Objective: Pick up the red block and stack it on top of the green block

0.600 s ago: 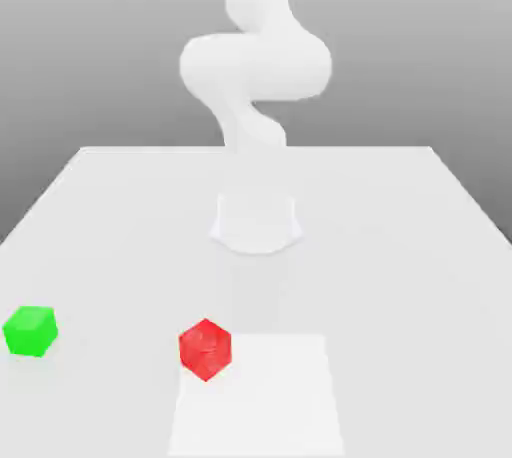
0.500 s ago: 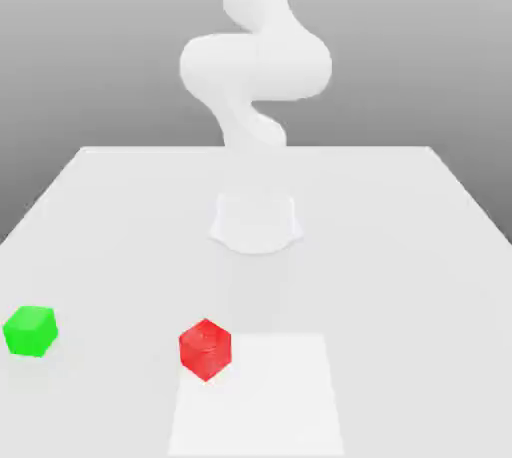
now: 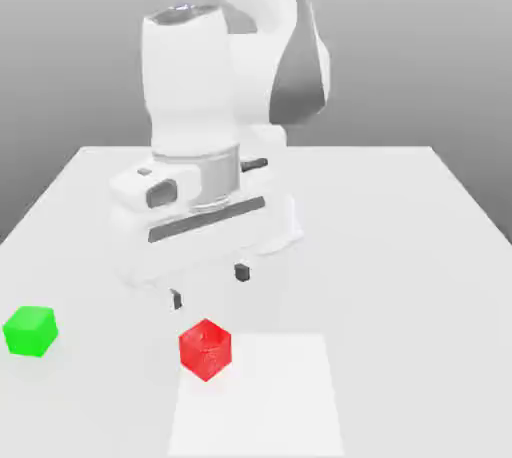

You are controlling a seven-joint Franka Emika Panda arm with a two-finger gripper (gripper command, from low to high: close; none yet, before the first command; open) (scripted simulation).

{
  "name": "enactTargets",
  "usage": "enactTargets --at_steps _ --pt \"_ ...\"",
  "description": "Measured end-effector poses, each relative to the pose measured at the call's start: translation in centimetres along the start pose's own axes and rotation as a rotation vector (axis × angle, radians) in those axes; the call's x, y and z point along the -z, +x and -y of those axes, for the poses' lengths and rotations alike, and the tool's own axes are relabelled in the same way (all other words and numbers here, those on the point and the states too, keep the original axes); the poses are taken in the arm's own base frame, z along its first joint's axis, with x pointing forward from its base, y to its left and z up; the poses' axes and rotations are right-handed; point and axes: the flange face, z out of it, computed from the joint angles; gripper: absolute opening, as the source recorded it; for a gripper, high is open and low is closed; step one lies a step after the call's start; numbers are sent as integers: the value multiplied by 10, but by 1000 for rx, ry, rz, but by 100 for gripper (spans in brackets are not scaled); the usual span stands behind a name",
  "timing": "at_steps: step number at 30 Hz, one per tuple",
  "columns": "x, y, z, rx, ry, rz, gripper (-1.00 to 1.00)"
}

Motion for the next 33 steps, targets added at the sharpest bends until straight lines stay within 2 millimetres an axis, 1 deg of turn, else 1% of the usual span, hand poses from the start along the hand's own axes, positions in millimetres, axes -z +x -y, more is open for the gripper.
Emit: enactTargets --at_steps 1,3,10,15,16,22,23,28,33 --pt "-13 -10 -4 30 -12 26 0" --pt "-26 -16 -6 56 -21 42 0" --pt "-58 -15 -8 71 -27 41 0" --pt "-86 -21 -7 68 -24 49 0" --pt "-90 -23 -7 67 -23 51 -100" --pt "-93 -24 -7 66 -21 54 -100" --pt "-91 -23 -7 66 -22 53 -100" --pt "-65 -16 -8 71 -26 44 -100" --pt "-41 -16 -8 67 -25 45 -100"
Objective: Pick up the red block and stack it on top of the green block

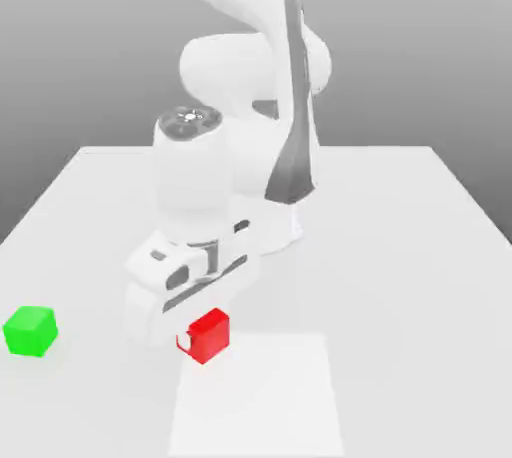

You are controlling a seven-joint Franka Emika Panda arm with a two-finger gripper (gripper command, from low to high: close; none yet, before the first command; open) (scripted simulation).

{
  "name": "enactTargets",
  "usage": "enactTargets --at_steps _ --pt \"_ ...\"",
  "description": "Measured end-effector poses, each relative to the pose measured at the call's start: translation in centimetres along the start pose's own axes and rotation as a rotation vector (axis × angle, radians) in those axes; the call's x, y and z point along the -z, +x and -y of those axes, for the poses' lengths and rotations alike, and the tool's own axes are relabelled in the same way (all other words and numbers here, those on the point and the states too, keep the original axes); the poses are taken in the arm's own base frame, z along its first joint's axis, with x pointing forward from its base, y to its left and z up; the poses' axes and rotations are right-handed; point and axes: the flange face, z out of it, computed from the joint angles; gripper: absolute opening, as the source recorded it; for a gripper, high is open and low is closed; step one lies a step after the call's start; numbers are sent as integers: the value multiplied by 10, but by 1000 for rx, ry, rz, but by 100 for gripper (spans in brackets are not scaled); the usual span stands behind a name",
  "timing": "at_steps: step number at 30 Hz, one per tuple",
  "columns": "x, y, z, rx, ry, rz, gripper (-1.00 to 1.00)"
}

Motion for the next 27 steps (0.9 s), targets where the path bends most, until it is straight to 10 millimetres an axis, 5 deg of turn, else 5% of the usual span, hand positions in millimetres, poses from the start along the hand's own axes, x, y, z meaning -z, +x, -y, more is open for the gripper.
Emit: enactTargets --at_steps 4,5,9,14,18,24,25,27 --pt "14 -4 0 -9 4 8 -100" --pt "16 -3 -13 -61 4 13 -100" --pt "26 -21 -123 -443 4 27 -100" --pt "48 -75 -246 -885 2 14 -100" --pt "36 -71 -255 -913 -4 2 -100" --pt "-8 -74 -255 -918 -1 8 -100" --pt "-12 -75 -254 -919 0 9 100" --pt "-12 -75 -254 -919 0 9 100"
